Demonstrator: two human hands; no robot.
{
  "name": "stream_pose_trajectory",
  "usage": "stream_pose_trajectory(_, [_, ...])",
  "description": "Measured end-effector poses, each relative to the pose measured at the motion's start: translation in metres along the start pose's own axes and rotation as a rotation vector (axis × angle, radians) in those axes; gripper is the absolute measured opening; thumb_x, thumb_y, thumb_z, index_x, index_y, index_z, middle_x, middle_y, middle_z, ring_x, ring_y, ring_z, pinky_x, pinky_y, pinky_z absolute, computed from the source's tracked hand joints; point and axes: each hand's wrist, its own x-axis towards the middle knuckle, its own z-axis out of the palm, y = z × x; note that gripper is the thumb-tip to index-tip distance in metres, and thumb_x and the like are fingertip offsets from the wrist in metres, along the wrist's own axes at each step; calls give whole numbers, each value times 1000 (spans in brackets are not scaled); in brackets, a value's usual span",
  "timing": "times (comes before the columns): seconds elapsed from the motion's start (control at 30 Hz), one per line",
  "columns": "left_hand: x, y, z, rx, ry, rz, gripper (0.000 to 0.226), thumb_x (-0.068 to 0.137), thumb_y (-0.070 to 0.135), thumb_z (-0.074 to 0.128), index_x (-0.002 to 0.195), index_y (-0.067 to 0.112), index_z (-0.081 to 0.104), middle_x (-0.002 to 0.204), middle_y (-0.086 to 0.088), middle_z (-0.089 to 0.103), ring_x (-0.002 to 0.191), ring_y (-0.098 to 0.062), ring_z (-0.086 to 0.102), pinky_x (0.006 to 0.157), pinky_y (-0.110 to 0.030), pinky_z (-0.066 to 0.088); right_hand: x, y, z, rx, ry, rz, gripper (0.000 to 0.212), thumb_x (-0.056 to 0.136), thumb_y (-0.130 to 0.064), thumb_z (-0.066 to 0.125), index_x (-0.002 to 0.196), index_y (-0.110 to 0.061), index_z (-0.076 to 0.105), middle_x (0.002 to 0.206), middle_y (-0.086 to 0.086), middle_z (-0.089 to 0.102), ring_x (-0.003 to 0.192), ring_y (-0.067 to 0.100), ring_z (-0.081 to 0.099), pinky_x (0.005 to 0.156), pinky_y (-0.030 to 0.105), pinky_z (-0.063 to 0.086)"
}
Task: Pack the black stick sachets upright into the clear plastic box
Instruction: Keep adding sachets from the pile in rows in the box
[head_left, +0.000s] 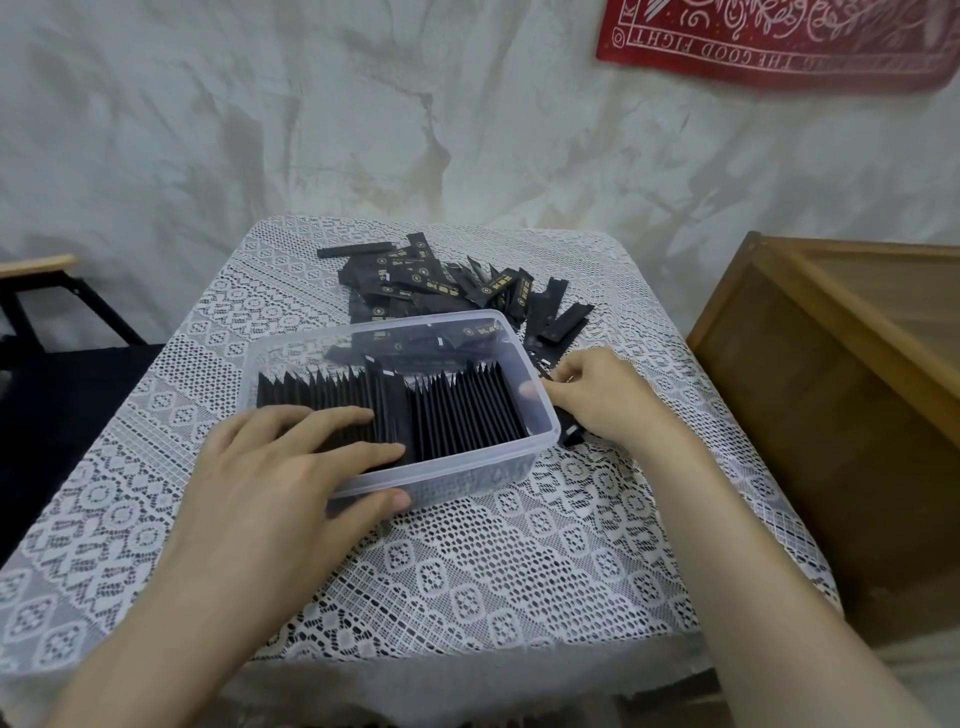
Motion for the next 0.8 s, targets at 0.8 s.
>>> stream_pose_trajectory(0.8, [0, 1, 0, 1, -2, -9, 54, 83, 77, 37, 113, 49, 71, 129, 20, 64, 111, -21, 59, 95, -43, 35, -2, -18, 4, -136, -113, 29, 29, 83, -27, 70, 86, 1, 63, 70, 5, 60, 66, 24, 51, 60, 32, 39])
